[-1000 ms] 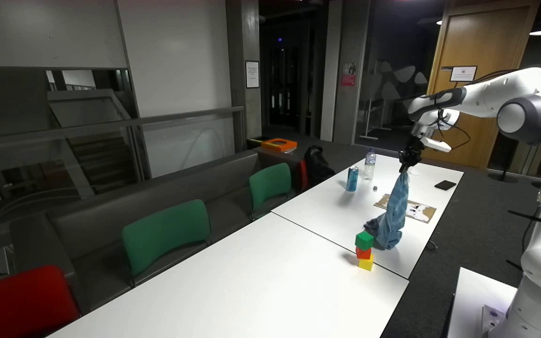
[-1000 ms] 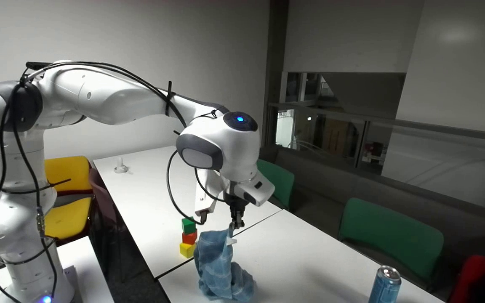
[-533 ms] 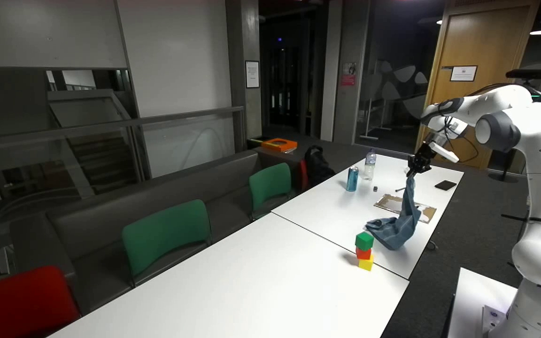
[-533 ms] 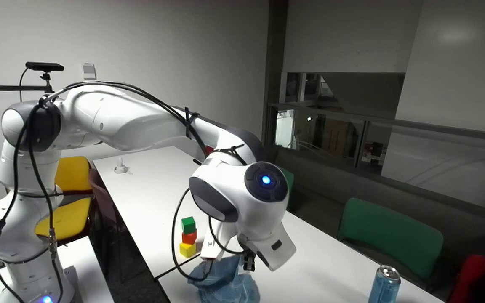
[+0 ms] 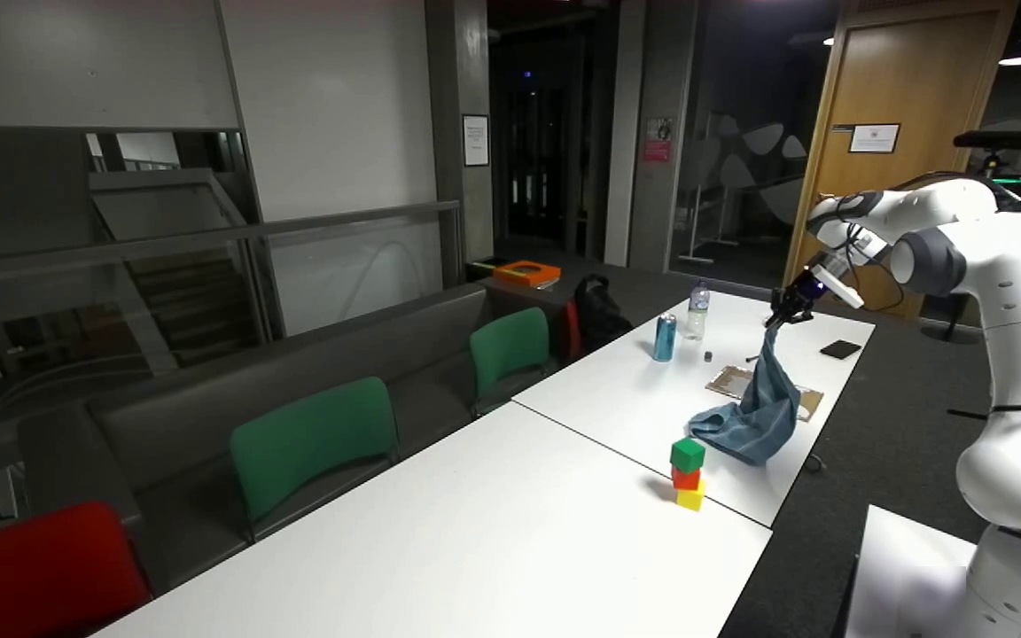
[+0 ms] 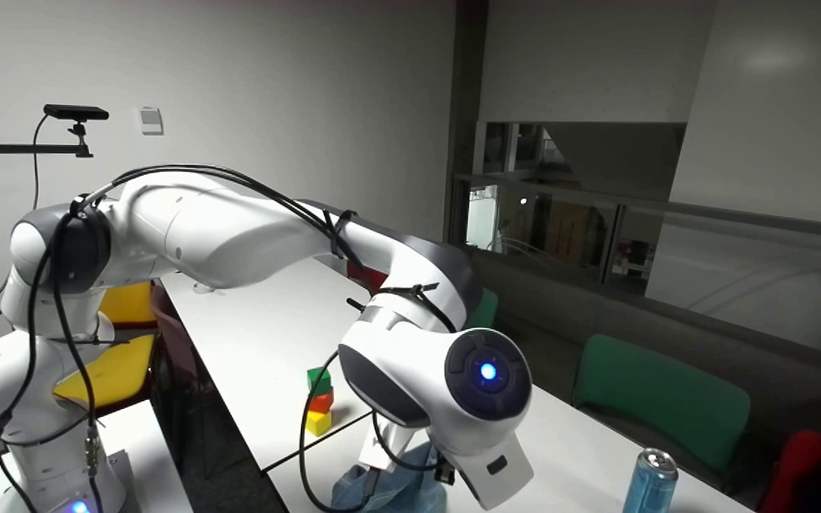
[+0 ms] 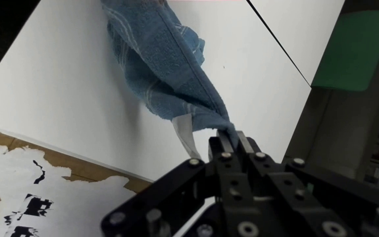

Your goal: Unfold the cloth on the table

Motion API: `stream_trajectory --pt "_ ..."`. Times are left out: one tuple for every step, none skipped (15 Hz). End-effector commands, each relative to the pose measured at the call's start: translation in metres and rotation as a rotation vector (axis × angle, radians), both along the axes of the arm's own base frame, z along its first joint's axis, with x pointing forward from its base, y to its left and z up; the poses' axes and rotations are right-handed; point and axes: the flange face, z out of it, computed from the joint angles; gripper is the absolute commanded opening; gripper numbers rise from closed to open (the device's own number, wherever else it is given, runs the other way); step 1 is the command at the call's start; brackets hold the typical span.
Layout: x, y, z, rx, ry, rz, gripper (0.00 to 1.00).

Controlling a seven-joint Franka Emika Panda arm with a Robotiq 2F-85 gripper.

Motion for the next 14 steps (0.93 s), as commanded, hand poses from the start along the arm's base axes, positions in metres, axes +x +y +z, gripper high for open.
stream_trajectory --pt "-0.004 -0.005 0.032 0.004 -0.087 -0.027 0.02" --pt "-0.009 -0.006 0.040 -0.008 -0.108 -0.031 0.02" --pt "-0.012 -0.006 0.046 -0.015 -0.121 -0.036 0.02" --pt "-0.017 -0.007 0.052 -0.023 -0.138 -0.047 0.02" --pt "-0.023 -0.009 0.060 -0.028 -0.156 -0.060 0.02" --pt "-0.031 -0.012 0.068 -0.035 -0.175 -0.074 0.02" --pt "-0.039 -0.014 0.076 -0.039 -0.197 -0.088 0.02" --pt "-0.048 -0.016 0.085 -0.045 -0.220 -0.101 0.02" --pt "-0.059 -0.017 0.095 -0.054 -0.248 -0.116 0.02" --pt "-0.068 -0.019 0.104 -0.063 -0.272 -0.129 0.02" --pt "-0.077 -0.021 0.111 -0.075 -0.296 -0.139 0.02" --pt "-0.086 -0.022 0.120 -0.087 -0.314 -0.150 0.02" --pt "-0.092 -0.024 0.127 -0.099 -0.328 -0.160 0.02" --pt "-0.099 -0.025 0.133 -0.107 -0.341 -0.170 0.02"
